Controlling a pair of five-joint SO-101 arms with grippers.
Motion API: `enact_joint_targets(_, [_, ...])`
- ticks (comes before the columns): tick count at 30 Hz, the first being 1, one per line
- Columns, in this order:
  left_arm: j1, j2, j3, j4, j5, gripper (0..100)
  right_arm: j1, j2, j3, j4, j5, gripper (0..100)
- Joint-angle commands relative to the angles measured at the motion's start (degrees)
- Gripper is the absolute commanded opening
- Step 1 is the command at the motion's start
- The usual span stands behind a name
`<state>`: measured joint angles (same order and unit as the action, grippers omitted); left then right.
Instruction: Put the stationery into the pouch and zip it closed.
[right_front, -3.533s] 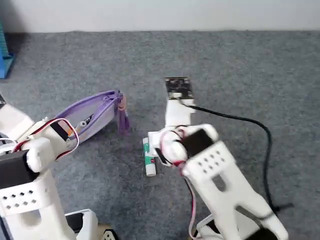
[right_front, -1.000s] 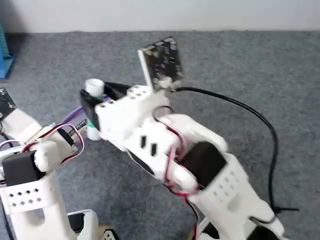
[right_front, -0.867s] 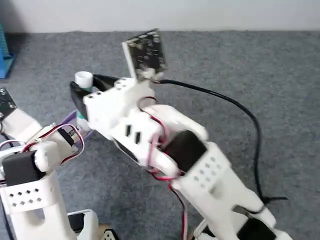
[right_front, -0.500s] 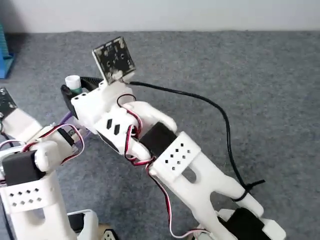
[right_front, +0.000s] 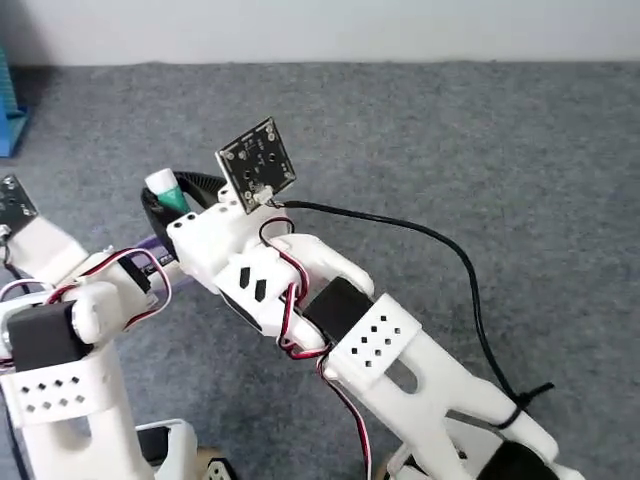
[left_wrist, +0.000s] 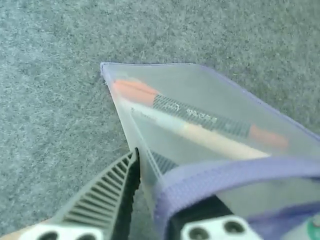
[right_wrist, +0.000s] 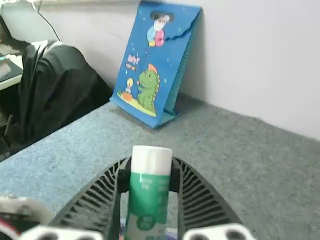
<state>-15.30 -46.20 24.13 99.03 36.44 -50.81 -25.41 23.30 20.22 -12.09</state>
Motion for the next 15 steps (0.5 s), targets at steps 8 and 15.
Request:
enact_joint_targets(8, [0.4, 0.2, 0.3, -1.1, -0.7, 1, -2.2, -2.5, -0.4, -4.4, 1.0, 0.8])
enact_joint_targets(15, [0.4, 0.2, 0.3, -1.1, -0.7, 1, -3.7, 1.0, -1.8, -8.8, 2.2, 0.8])
